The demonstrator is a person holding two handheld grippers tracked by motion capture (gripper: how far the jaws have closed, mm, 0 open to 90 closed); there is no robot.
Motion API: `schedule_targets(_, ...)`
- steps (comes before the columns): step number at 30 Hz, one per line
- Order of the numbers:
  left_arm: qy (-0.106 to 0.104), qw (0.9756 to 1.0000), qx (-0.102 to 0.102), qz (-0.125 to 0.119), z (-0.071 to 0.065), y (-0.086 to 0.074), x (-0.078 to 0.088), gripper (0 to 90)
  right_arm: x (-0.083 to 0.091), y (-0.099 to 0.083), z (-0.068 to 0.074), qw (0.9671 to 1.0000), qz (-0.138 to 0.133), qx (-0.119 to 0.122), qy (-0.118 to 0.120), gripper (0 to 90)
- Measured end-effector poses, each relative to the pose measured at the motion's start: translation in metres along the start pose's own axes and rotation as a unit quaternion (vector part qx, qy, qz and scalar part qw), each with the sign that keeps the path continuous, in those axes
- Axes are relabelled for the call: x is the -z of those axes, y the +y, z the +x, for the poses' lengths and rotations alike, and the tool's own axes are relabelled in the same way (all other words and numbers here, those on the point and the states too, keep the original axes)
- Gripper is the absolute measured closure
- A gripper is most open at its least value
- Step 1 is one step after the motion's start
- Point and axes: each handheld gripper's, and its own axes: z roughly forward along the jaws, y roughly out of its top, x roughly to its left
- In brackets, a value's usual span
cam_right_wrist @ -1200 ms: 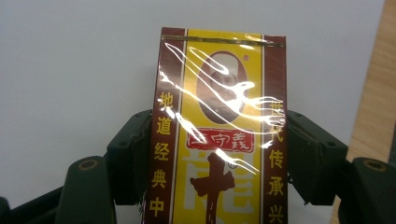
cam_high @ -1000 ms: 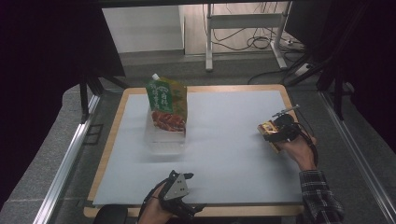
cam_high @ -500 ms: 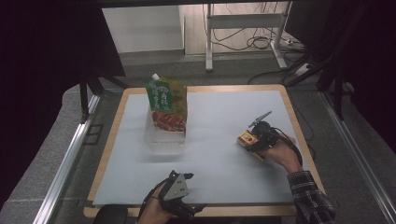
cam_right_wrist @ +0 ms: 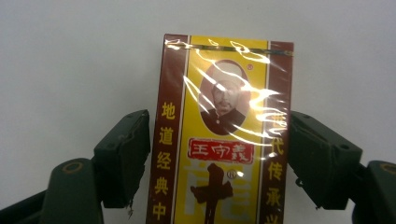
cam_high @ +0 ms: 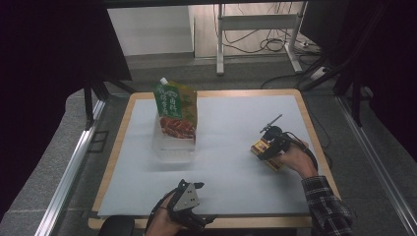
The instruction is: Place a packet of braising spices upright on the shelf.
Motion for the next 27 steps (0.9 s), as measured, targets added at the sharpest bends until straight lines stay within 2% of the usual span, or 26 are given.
schedule_targets(3,0.000,1.0000,-0.001,0.001,0.000,0.000,0.000,0.0,-0.003,0.007,-0.001,0.9998,0.017,0.004,-0.004,24.6)
schedule_targets(9,0.001,1.0000,-0.001,0.000,0.000,0.000,0.001,0.0,-0.006,0.019,-0.003,0.9990,0.045,0.002,0.004,25.1)
schedule_targets(16,0.000,1.0000,-0.002,0.001,0.000,0.000,0.000,0.0,-0.009,0.022,0.000,0.9986,0.053,0.004,-0.003,31.1)
schedule_targets(23,0.000,1.0000,-0.002,0.001,0.000,0.000,0.000,0.0,0.001,0.019,0.002,0.9994,0.035,0.006,0.003,31.7)
schedule_targets(27,0.000,1.0000,-0.002,0.001,-0.001,0.000,0.000,0.0,0.011,0.019,0.005,0.9998,0.014,0.011,0.007,31.8)
